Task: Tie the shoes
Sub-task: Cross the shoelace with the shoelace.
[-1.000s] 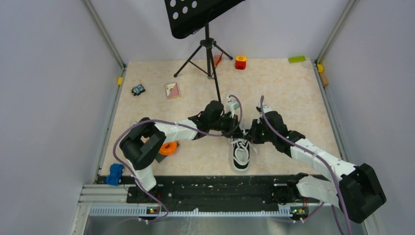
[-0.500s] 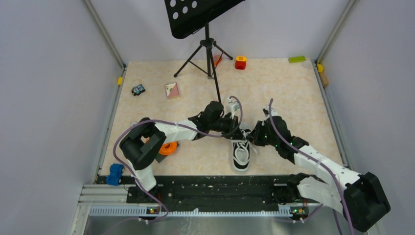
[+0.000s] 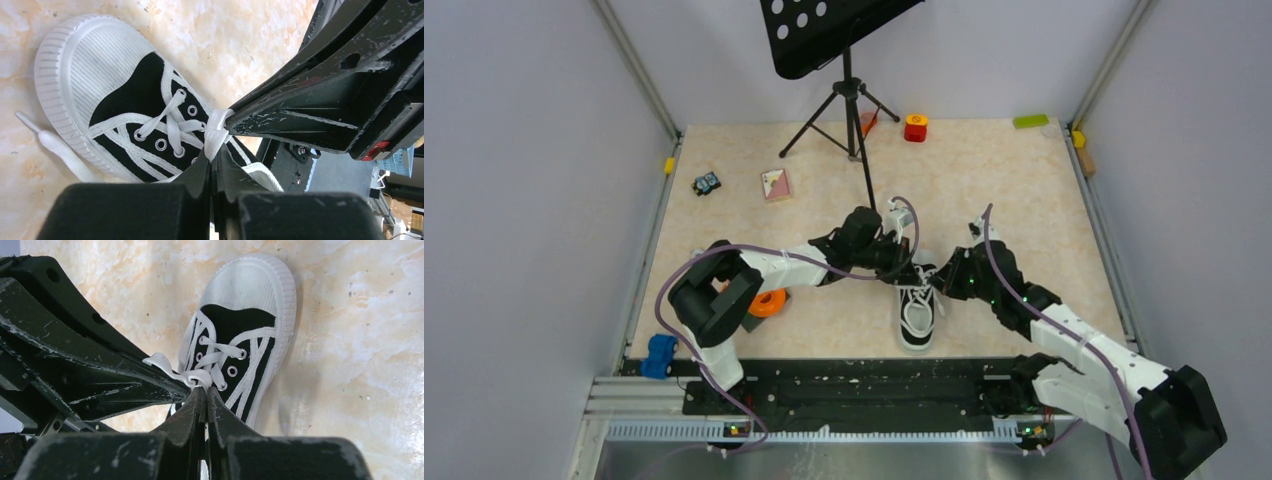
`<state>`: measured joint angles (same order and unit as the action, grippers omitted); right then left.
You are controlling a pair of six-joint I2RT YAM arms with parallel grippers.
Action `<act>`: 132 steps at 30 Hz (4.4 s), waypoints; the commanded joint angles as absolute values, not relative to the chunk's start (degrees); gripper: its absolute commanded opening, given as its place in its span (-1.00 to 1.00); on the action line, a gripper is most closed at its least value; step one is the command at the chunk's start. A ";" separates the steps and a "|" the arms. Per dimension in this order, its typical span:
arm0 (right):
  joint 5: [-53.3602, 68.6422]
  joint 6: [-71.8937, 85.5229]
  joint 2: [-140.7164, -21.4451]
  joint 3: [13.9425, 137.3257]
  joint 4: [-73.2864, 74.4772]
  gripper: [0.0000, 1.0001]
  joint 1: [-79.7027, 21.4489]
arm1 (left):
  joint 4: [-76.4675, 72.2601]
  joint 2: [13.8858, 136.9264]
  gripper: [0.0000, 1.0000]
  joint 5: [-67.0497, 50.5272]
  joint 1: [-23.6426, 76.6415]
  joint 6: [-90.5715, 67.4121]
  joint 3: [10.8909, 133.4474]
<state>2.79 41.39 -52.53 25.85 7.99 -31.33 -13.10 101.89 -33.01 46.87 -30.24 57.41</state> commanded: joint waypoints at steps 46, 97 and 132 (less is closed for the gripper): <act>16.51 35.77 -55.37 26.19 5.26 -0.82 -22.76 | -11.69 100.35 -1.00 -31.88 47.08 -28.74 60.52; 21.37 33.75 -61.23 30.33 1.28 -1.00 -25.40 | -20.92 98.45 -1.00 -41.02 44.56 -31.21 56.25; 14.34 37.12 -55.27 29.06 8.39 -0.42 -25.40 | -20.94 100.49 -1.00 -44.44 44.57 -31.09 56.08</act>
<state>15.70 36.71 -58.19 28.23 7.03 -25.02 -18.00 101.41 -42.65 44.40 -31.57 56.07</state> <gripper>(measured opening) 0.283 0.012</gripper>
